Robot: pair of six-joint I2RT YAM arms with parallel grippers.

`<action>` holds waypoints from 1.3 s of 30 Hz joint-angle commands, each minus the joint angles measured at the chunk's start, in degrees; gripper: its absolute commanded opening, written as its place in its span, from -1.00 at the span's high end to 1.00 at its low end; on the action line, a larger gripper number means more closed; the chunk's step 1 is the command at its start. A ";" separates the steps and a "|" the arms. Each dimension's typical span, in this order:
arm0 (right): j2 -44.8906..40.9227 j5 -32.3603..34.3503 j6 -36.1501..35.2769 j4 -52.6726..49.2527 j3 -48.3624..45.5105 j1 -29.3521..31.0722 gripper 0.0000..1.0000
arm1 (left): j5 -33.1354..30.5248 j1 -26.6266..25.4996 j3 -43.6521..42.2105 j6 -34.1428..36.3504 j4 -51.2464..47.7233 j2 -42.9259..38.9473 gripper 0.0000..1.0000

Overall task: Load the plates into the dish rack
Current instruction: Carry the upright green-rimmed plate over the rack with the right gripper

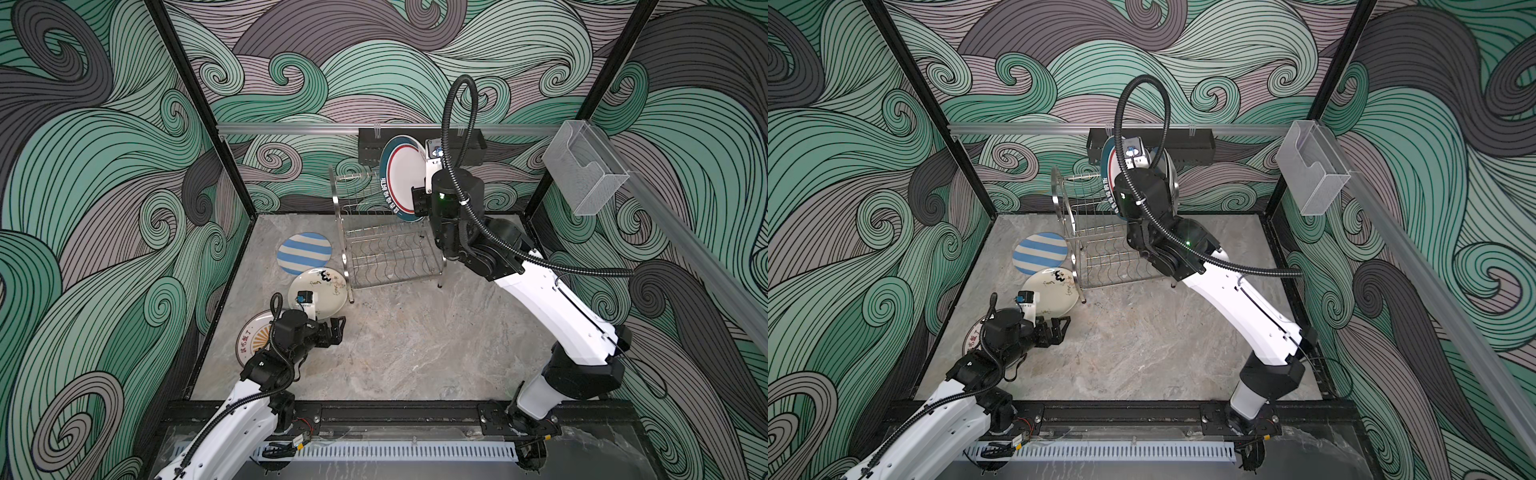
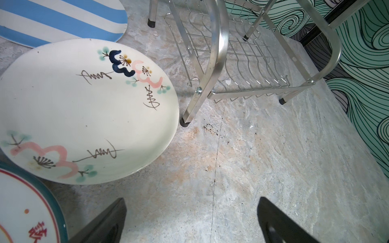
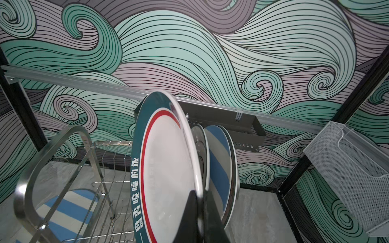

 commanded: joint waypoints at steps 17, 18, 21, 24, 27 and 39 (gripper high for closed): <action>8.59 13.73 -16.70 25.91 0.63 0.43 1.00 | 1.83 0.60 0.05 1.12 0.84 -1.24 -0.97; 9.03 13.83 -17.33 26.58 0.68 0.38 1.00 | 1.89 0.60 0.05 1.11 0.91 -1.24 -0.97; 10.60 14.08 -18.31 26.98 1.94 0.30 1.00 | 2.09 0.59 -0.04 1.17 0.89 -1.19 -0.97; 12.11 14.93 -19.54 27.22 3.06 -0.14 1.00 | 2.31 0.60 -0.03 1.22 1.00 -1.15 -0.97; 11.91 14.97 -18.16 26.98 1.92 -0.76 1.00 | 2.36 0.55 -0.03 1.19 0.93 -1.41 -0.97; 10.71 15.58 -13.62 27.28 -3.20 -2.39 1.00 | 2.80 0.60 -0.30 1.27 1.09 -1.96 -0.97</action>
